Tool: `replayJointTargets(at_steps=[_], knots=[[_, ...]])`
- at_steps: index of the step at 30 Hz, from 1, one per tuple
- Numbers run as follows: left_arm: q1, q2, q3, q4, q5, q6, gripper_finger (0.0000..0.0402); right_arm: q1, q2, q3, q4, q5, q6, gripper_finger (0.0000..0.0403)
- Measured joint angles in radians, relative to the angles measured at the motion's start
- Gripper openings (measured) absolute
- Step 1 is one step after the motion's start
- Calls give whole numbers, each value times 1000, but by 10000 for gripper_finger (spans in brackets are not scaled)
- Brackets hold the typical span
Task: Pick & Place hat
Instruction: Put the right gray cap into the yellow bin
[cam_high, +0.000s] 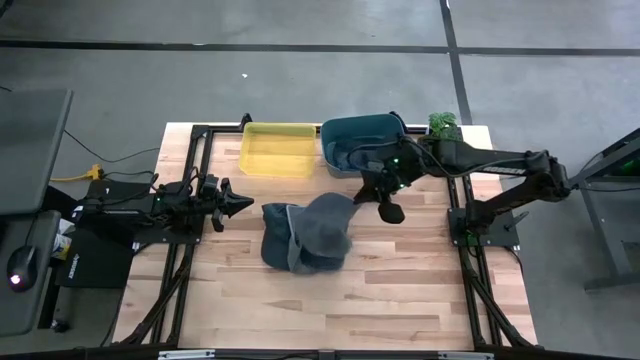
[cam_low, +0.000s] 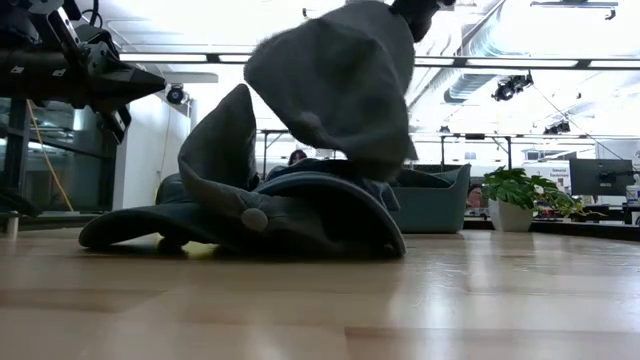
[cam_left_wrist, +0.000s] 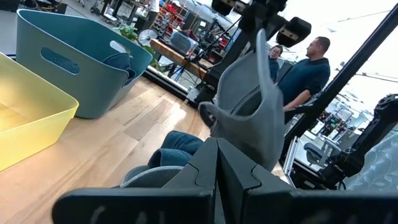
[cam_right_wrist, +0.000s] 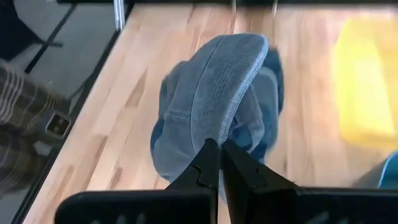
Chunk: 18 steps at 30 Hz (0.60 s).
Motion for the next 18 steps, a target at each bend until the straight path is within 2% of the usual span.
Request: replayJointTargets(at_steps=[6, 18], knots=[[0, 0, 0, 0, 0, 0, 0, 0, -1, 0, 76, 2, -10, 0], [0, 0, 0, 0, 0, 0, 0, 0, 0, 0, 226, 157, -60, 0]])
